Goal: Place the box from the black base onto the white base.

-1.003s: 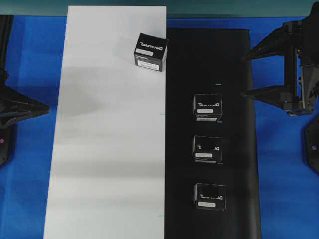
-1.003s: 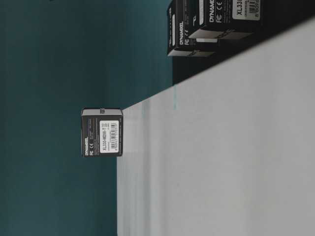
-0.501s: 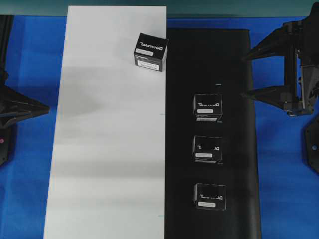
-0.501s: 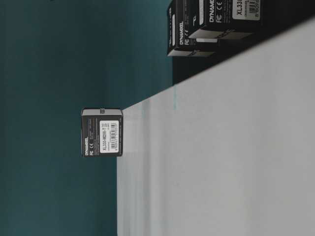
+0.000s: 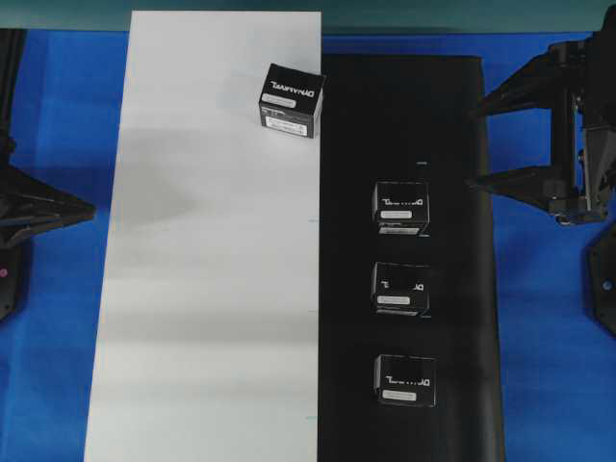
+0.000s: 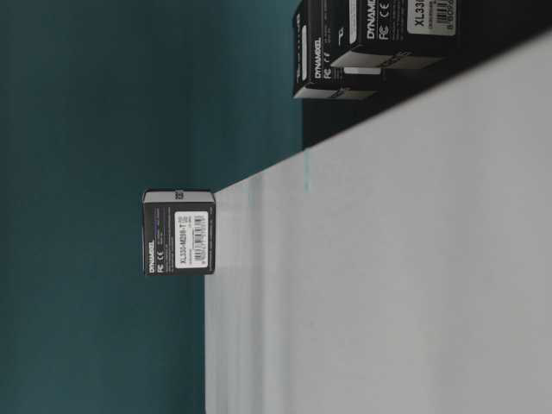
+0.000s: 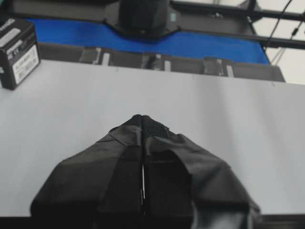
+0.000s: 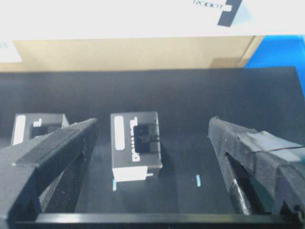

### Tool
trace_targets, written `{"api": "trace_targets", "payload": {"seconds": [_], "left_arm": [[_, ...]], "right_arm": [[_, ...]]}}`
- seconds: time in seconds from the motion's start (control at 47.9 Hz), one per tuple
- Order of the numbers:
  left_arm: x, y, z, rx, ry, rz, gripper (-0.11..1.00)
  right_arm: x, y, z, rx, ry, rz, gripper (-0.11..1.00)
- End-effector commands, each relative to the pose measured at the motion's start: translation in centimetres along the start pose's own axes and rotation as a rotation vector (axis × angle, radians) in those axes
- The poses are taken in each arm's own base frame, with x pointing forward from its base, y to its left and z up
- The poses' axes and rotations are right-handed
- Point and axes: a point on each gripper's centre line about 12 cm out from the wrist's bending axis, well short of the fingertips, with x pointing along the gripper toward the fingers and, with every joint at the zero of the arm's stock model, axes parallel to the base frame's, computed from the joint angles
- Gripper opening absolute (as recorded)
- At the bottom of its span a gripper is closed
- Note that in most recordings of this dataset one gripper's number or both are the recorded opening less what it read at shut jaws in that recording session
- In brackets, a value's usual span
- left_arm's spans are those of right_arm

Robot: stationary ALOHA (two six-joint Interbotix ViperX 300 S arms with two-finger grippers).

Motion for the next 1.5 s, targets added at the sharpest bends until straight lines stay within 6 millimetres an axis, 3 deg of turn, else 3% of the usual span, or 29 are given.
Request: {"api": "trace_targets", "payload": {"seconds": [0.0,1.045,1.483], "left_arm": [[0.0,-0.1,1.1,0.003,-0.026,0.0,-0.06],[-0.2,0.0,1.3,0.004,-0.037,0.001,-0.06],[-1.2,-0.1,1.9,0.02,-0.081,-0.004,-0.06]], "right_arm": [[-0.1,0.0,0.3,0.003,-0.015,-0.003,0.99],[-0.5,0.0,-0.2,-0.009,-0.036,-0.024,0.99],[-2.0,0.7,-3.0,0.067,-0.099,-0.054,0.99]]}}
